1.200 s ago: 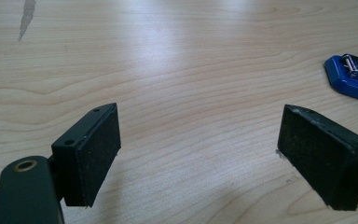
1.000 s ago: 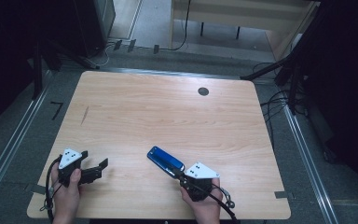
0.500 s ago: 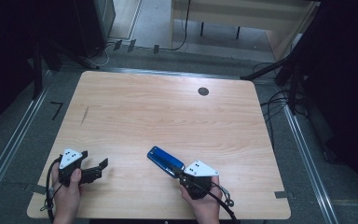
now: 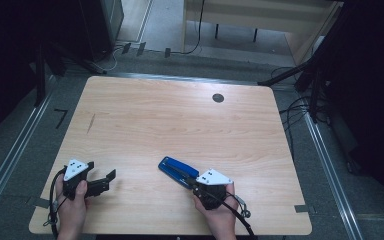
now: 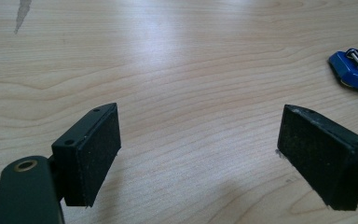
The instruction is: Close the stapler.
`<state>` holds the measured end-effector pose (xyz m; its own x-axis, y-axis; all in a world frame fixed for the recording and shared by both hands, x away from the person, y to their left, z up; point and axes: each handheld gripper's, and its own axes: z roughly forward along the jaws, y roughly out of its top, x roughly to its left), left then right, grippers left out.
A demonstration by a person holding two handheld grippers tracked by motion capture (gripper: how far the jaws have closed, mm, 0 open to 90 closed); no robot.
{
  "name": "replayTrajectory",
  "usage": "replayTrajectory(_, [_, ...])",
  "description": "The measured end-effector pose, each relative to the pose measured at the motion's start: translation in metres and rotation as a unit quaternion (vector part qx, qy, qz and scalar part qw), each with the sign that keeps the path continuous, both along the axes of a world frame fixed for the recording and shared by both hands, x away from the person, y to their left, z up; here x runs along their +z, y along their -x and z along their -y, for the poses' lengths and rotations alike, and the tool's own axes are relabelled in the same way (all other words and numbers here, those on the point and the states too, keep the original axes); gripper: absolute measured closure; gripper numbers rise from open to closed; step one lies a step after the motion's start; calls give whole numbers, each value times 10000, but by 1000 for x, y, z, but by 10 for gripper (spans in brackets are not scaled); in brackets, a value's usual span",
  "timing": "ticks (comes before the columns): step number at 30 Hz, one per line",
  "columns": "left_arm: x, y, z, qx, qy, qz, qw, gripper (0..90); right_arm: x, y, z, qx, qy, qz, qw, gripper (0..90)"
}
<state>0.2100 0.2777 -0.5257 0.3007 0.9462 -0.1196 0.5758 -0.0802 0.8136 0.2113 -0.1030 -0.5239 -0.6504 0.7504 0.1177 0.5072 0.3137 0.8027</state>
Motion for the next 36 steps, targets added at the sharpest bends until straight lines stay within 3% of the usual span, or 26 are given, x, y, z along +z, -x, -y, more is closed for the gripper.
replayTrajectory(4, [0, 0, 0, 8, 1, 9, 10000, 139, -5, 0, -1, 19, 69, -61, 10000, 900])
replayTrajectory(15, [0, 0, 0, 8, 7, 10, 10000, 139, -6, -1, -5, -7, 359, 188, 9992, 900])
replayTrajectory(36, [0, 0, 0, 30, 1, 27, 10000, 140, -6, -13, 1, -250, 464, 240, 9983, 900])
